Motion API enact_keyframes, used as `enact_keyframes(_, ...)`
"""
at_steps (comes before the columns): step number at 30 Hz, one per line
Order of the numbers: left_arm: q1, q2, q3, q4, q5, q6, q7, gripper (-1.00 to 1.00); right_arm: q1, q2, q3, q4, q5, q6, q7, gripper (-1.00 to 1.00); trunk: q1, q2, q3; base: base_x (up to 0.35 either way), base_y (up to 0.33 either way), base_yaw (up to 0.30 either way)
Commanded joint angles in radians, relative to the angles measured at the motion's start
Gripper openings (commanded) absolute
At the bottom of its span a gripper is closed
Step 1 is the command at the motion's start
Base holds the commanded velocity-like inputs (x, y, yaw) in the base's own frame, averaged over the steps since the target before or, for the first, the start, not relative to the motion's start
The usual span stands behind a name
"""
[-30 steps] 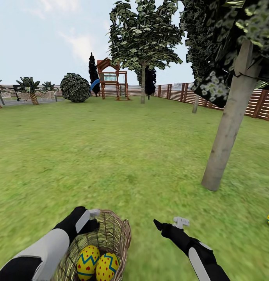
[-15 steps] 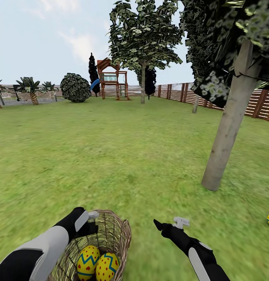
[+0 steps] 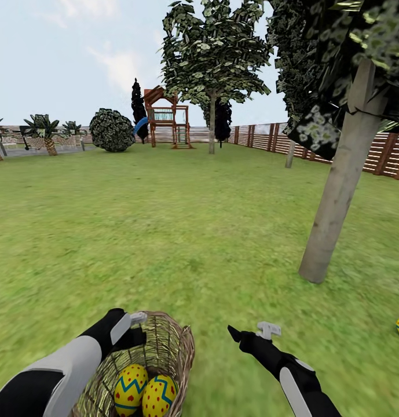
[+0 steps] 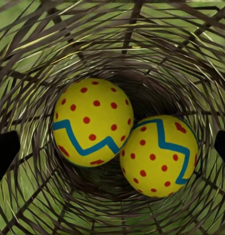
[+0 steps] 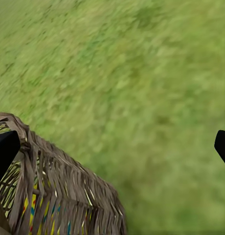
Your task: Take the three Easter eggs out of the wicker basket on the lawn in the garden, then place them on the lawn next to a single tree (choose any tree) so that all three eggs are next to the same tree and none are left in the basket.
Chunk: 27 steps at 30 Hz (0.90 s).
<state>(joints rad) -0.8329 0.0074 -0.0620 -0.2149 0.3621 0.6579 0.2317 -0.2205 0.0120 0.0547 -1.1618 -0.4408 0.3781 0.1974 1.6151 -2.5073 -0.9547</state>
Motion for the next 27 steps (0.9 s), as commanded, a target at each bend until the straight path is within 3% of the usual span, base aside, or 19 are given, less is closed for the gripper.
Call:
enact_keyframes(1,0.0,0.0,-0.007,-0.002,0.011,0.004,0.005,1.0,0.0,0.0,-0.001,-0.001,-0.006,0.005,0.001,1.0,0.0,0.0,-0.001,0.0,0.0,0.0)
enact_keyframes(14,0.0,0.002,-0.009,-0.001,0.009,-0.038,-0.045,1.0,0.0,0.0,-0.002,-0.003,-0.004,0.005,0.002,1.0,0.006,-0.003,-0.051,0.0,0.0,0.0)
enact_keyframes(27,0.0,0.002,-0.009,-0.001,0.01,-0.06,-0.055,1.0,0.0,-0.001,-0.001,-0.012,-0.01,0.005,0.011,1.0,0.011,-0.006,-0.102,0.0,0.0,0.0)
